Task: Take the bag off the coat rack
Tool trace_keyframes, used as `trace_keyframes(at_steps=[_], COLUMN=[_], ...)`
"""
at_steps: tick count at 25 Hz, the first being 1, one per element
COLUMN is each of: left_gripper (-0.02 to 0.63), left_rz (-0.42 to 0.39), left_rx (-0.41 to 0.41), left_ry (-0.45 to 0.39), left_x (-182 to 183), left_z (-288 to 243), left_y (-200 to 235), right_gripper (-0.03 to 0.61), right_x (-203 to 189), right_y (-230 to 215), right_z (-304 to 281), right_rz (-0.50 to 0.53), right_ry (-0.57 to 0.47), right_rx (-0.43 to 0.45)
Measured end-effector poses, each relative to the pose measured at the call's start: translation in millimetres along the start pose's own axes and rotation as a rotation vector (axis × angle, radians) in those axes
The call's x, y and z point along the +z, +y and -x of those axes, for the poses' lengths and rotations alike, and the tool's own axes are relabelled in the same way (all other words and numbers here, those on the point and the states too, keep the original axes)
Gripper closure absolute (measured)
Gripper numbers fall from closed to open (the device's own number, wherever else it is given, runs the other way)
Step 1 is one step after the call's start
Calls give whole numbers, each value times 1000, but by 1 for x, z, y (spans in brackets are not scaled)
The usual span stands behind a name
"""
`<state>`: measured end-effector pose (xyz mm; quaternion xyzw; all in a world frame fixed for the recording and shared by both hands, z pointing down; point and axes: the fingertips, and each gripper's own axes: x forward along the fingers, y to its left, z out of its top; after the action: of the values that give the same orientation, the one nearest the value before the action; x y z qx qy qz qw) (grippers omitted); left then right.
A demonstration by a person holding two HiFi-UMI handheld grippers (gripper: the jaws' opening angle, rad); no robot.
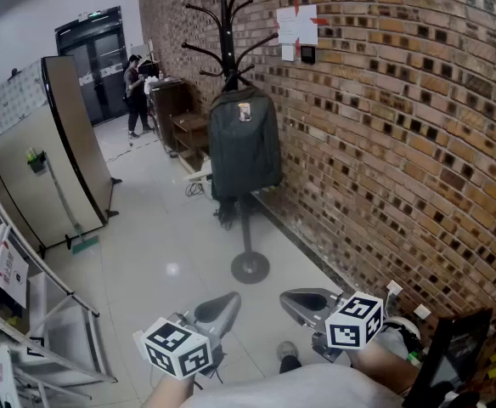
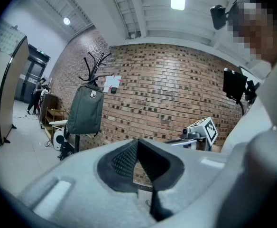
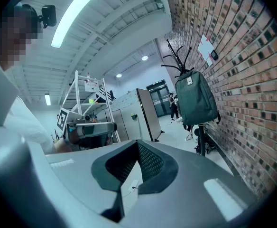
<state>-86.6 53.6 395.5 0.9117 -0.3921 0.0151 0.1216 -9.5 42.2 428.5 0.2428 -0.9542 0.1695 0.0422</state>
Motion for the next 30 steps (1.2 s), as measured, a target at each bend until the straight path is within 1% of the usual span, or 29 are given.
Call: trace_keyframes(at_steps=[3, 7, 10, 12, 14, 17, 18, 21, 22, 26, 30], left_gripper=[614, 614, 614, 614, 614, 614, 614, 614, 614, 614, 612], left_rz=[-5, -17, -27, -12, -3, -31, -33, 7, 9, -32, -52], left_rx=[12, 23, 19, 13, 3, 15, 31, 73, 87, 149, 207], left_ry=[4, 6, -7, -25, -51, -74, -79, -105, -111, -127, -158], left_x=[5, 9, 17, 24, 35, 60, 69, 98, 107, 143, 176], left_z=[-8, -27, -48, -65, -84, -122, -136, -174, -187, -230, -262], left_y=[11, 33, 59, 80, 104, 149, 166, 220, 237, 295, 336], right_gripper=[580, 580, 580, 580, 580, 580, 580, 580, 580, 580, 580], right_x=[13, 29, 40, 48, 58, 83, 94, 131, 143, 192, 239], right_y=[-9, -27, -56, -80, -109, -166, -188, -251, -271, -337, -383], right_z=[-10, -31, -53, -69, -86, -113, -121, -147, -155, -184, -199], right_rz=[5, 41, 47, 49, 52, 48, 45, 33, 33, 55, 109], right_ry=[-17, -21, -23, -16, -10, -10, -11, -25, -31, -55, -100], right_rx=[16, 43, 51, 57, 61, 61, 60, 50, 42, 21, 9])
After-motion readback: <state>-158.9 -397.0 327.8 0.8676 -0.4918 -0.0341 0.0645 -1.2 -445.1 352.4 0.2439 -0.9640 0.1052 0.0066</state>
